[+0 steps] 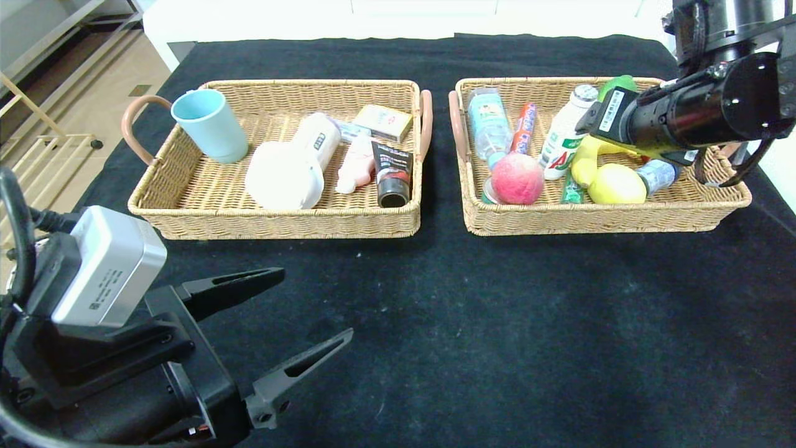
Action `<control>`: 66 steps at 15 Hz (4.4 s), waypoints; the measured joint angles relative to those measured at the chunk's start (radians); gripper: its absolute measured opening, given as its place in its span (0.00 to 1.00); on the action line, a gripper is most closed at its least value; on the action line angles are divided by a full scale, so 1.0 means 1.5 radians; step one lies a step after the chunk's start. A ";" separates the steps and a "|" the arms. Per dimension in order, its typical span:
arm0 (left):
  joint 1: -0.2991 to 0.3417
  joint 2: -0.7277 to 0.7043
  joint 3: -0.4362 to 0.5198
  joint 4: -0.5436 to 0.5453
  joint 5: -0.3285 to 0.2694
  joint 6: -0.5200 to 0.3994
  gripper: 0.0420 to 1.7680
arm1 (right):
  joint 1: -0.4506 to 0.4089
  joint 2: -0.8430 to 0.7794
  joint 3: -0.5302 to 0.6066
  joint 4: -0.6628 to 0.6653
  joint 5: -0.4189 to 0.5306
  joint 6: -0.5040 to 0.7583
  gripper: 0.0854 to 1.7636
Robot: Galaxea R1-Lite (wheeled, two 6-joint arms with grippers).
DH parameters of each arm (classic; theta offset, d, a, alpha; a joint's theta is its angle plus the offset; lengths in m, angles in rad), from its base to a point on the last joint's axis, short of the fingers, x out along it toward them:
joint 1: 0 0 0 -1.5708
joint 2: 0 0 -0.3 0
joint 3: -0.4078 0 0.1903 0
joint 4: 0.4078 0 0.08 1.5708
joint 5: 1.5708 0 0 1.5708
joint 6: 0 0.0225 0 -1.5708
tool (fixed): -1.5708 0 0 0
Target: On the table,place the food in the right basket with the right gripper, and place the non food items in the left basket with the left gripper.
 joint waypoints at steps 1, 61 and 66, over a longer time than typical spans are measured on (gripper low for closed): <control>0.000 -0.001 0.000 0.000 0.000 0.002 0.97 | 0.003 -0.008 0.011 0.000 0.000 0.000 0.87; 0.460 -0.785 0.305 0.406 -0.023 0.005 0.97 | -0.271 -1.239 1.265 -0.353 0.363 -0.428 0.96; 0.460 -0.785 0.329 0.405 -0.020 -0.005 0.97 | -0.271 -1.239 1.283 -0.315 0.335 -0.444 0.97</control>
